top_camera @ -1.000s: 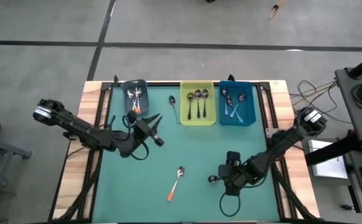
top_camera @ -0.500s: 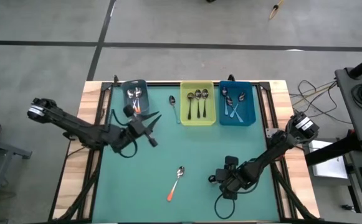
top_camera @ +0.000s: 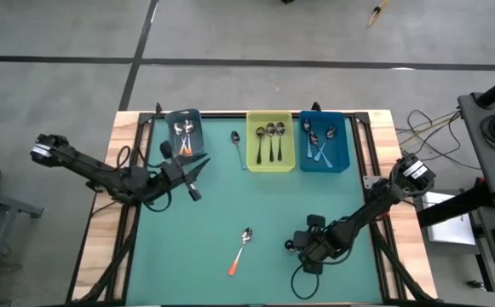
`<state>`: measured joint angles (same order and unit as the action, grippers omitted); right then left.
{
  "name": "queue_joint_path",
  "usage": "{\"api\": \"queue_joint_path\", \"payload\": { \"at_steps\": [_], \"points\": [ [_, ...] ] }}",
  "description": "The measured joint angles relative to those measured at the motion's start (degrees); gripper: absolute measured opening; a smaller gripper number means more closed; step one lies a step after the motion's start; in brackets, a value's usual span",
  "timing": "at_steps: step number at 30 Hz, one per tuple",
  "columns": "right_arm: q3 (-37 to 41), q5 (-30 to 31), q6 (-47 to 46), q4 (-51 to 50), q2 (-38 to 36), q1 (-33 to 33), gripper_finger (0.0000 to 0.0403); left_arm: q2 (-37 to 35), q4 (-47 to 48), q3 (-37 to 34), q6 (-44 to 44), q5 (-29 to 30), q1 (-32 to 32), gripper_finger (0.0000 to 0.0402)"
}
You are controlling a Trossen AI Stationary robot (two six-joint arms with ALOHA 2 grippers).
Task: Sort silverware by color (type)
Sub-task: Put the black spoon into the yellow bin
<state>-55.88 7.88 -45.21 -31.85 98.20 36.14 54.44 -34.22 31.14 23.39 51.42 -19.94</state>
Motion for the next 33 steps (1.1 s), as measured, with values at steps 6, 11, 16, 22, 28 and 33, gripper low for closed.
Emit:
{"api": "queue_joint_path", "payload": {
  "at_steps": [6, 11, 16, 22, 28, 33],
  "points": [
    [0.11, -1.27, -4.80, 0.21, -1.00, -0.57, 0.0012, -1.11, -0.01, -0.99, 1.08, -0.02, -0.03, 0.0046],
    [0.33, -2.37, -10.65, 0.10, -3.57, -1.42, 0.0010, -1.88, 1.89, -1.41, 1.90, -0.02, -0.39, 0.0046],
    [-1.62, -2.32, -15.59, -0.46, -6.42, -3.18, 0.0010, -3.88, 2.12, -3.16, 3.21, 0.00, -0.39, 0.0046],
    [-7.50, -1.93, -19.32, -6.58, -6.87, -7.68, 0.0009, -7.91, 2.13, -5.46, 4.15, 0.43, -0.31, 0.0046],
    [-14.77, -1.41, -19.28, -12.96, -6.90, -12.88, 0.0009, -11.42, 2.19, -7.97, 5.01, 0.54, -0.31, 0.0046],
    [-20.31, -1.40, -19.30, -14.50, -6.92, -17.60, 0.0009, -13.72, 2.12, -8.82, 5.12, 0.61, -0.31, 0.0046]
  ]
}}
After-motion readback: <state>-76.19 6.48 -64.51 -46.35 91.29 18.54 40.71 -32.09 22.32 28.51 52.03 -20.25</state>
